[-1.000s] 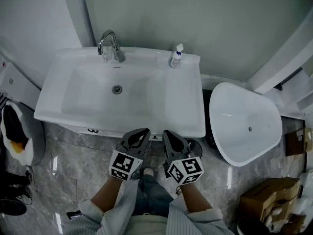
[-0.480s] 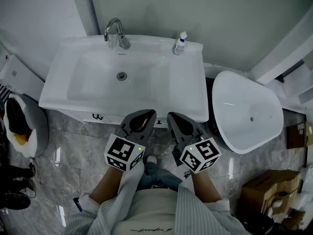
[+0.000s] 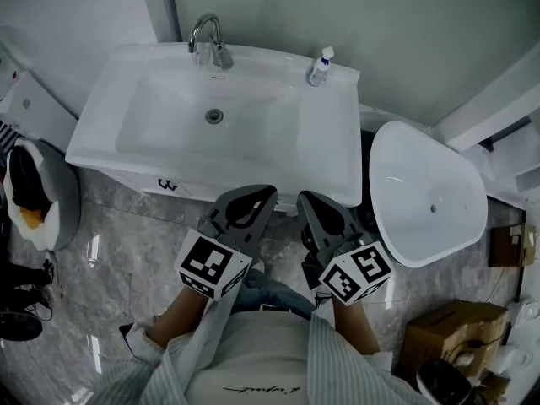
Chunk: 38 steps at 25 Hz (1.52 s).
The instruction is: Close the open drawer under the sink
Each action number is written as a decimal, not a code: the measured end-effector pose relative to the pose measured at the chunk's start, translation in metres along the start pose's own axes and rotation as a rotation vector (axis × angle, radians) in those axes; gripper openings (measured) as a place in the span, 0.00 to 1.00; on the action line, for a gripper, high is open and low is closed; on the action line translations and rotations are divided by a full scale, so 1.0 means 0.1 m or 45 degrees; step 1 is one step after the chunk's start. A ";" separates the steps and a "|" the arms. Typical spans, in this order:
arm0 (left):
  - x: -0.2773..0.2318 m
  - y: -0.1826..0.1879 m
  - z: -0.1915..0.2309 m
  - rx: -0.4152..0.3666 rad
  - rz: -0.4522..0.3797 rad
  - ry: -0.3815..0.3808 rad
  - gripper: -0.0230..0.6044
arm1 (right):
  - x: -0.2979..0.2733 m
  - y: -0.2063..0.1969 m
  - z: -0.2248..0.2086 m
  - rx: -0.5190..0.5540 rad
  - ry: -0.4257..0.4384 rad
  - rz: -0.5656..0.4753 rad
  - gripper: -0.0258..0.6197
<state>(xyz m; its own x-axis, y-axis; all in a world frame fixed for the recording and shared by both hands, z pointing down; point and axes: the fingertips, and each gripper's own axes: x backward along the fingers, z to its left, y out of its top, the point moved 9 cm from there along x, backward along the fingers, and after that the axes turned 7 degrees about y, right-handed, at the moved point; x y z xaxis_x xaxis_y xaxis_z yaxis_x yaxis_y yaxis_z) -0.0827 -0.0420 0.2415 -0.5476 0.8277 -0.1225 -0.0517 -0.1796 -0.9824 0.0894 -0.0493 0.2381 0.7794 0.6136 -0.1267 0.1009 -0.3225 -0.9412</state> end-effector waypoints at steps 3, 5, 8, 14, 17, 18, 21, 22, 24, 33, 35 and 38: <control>0.01 -0.01 0.00 0.000 0.004 0.002 0.06 | 0.00 -0.02 0.01 -0.004 0.012 0.006 0.05; 0.01 -0.01 0.00 -0.002 0.004 0.004 0.06 | -0.02 -0.03 0.03 0.004 0.023 0.010 0.05; 0.01 -0.01 -0.01 -0.009 0.002 0.003 0.06 | -0.04 -0.02 0.06 0.024 0.027 0.017 0.05; 0.02 -0.02 -0.04 -0.021 0.003 -0.011 0.06 | -0.06 -0.06 0.10 0.017 0.036 0.021 0.05; 0.04 -0.02 -0.04 -0.010 0.001 -0.011 0.06 | -0.04 -0.06 0.12 0.018 0.035 0.020 0.05; 0.05 -0.02 -0.03 -0.016 -0.002 -0.008 0.06 | -0.04 -0.06 0.12 0.018 0.034 0.018 0.05; 0.05 0.02 -0.03 -0.055 -0.019 -0.001 0.06 | -0.01 -0.05 0.12 0.013 0.031 0.015 0.05; 0.06 0.03 -0.03 -0.062 -0.024 0.000 0.06 | 0.00 -0.06 0.12 0.011 0.030 0.015 0.05; 0.07 0.04 -0.04 -0.069 -0.039 -0.007 0.06 | 0.02 -0.07 0.13 0.005 0.031 0.015 0.05; 0.12 0.10 -0.12 -0.110 -0.045 -0.110 0.06 | 0.07 -0.12 0.18 -0.013 0.055 0.034 0.05; 0.13 0.10 -0.11 -0.124 -0.030 -0.130 0.06 | 0.08 -0.12 0.19 -0.012 0.058 0.032 0.05; 0.14 0.11 -0.09 -0.125 -0.011 -0.146 0.06 | 0.11 -0.12 0.20 -0.010 0.058 0.030 0.05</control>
<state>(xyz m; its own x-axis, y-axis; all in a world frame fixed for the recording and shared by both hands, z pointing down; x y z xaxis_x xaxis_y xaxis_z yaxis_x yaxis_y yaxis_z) -0.0838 -0.0277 0.2274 -0.6397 0.7618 -0.1025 0.0221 -0.1151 -0.9931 0.0842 -0.0240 0.2419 0.8089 0.5723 -0.1344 0.0866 -0.3421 -0.9357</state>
